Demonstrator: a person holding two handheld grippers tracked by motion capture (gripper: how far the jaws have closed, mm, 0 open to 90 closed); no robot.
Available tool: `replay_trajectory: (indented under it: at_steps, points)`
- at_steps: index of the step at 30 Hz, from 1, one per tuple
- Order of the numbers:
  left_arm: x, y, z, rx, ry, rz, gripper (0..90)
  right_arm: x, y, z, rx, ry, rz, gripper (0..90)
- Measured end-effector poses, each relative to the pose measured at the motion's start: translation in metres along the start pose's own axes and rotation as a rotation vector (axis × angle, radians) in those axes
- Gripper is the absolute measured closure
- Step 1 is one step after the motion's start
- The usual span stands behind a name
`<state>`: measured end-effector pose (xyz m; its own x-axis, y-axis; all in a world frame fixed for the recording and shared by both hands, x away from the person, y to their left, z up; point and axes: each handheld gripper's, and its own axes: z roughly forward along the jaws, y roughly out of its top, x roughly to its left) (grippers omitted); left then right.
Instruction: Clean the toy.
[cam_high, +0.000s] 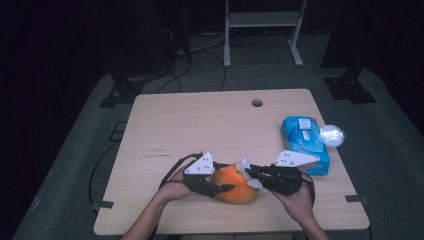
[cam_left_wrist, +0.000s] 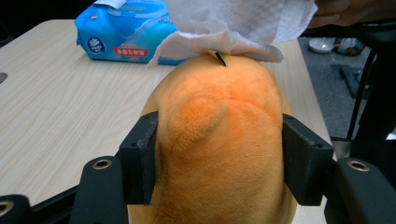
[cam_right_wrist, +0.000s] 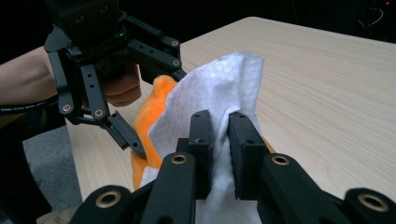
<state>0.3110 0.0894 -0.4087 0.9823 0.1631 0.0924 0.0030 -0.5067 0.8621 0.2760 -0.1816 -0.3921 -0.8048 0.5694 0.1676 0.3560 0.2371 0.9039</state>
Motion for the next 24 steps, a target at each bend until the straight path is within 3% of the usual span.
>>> replay_trajectory:
  at_steps: [5,8,10,14,17,19,21,24]
  points:
    - [0.002,-0.007,0.005,-0.002,-0.021,-0.033,29.5,-0.009,-0.014,0.009,0.066,0.005,0.043,80.0]
    - [0.004,-0.01,0.004,-0.024,-0.033,-0.056,19.2,-0.009,-0.017,0.011,0.078,-0.005,0.031,80.4]
    - [0.006,-0.011,0.002,-0.038,-0.036,-0.067,15.9,-0.01,-0.019,0.011,0.086,-0.013,0.016,80.5]
    - [0.011,-0.016,0.003,-0.035,-0.04,-0.099,10.8,-0.016,-0.022,0.008,0.093,-0.017,0.032,80.5]
    - [0.015,-0.025,0.008,-0.044,-0.072,-0.145,12.4,-0.02,-0.026,0.007,0.111,-0.04,0.037,80.5]
    - [0.014,-0.026,0.009,-0.051,-0.077,-0.145,19.8,-0.022,-0.029,0.007,0.109,-0.033,0.059,80.5]
    - [0.011,-0.023,0.006,-0.044,-0.048,-0.131,28.9,-0.022,-0.026,0.006,0.108,-0.039,0.058,80.6]
    - [0.009,-0.016,0.005,-0.041,-0.028,-0.114,35.8,-0.015,-0.016,-0.001,0.05,-0.042,0.041,80.9]
